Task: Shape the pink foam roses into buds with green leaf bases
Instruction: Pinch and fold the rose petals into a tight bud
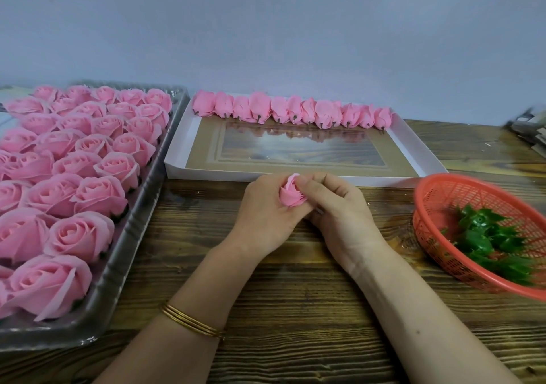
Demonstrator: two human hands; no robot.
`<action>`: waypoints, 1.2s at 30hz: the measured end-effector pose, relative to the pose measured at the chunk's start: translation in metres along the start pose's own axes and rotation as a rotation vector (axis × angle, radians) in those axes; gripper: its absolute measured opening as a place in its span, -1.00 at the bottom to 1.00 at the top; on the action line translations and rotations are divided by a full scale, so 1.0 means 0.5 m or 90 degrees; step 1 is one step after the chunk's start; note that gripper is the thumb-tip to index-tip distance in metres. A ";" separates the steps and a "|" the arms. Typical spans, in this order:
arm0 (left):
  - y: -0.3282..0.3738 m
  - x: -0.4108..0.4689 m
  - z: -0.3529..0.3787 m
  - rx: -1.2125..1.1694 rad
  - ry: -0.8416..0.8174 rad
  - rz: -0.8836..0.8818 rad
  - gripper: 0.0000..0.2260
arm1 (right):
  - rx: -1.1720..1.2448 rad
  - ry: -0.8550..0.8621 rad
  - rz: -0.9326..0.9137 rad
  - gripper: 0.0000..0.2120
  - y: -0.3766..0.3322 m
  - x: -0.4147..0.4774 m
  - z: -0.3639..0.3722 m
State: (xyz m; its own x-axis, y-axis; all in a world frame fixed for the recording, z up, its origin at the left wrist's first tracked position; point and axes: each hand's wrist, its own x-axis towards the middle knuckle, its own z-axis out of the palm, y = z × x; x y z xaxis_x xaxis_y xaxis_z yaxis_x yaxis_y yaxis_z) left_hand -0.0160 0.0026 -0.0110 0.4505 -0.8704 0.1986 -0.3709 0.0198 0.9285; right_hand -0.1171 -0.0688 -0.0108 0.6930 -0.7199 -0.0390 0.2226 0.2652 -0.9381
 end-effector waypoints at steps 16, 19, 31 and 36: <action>-0.005 0.007 0.008 -0.094 0.122 -0.030 -0.85 | -0.025 0.055 -0.012 -0.73 0.016 0.010 0.004; 0.001 0.009 0.010 -0.154 0.138 -0.053 -0.72 | -0.029 0.030 -0.011 -0.80 0.019 0.010 0.003; 0.005 0.012 0.021 -0.346 0.112 -0.104 -0.81 | -0.175 0.005 -0.099 -0.71 0.028 0.005 0.004; 0.010 0.013 0.011 -0.360 0.075 -0.119 -0.82 | -0.145 -0.019 -0.062 -0.78 0.021 0.002 0.004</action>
State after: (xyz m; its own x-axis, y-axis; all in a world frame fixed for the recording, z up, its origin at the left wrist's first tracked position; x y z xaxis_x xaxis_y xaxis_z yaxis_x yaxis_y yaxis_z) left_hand -0.0192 -0.0058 -0.0070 0.5650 -0.8249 0.0199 0.1970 0.1582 0.9676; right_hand -0.1124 -0.0654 -0.0200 0.6968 -0.7146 0.0617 0.1309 0.0422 -0.9905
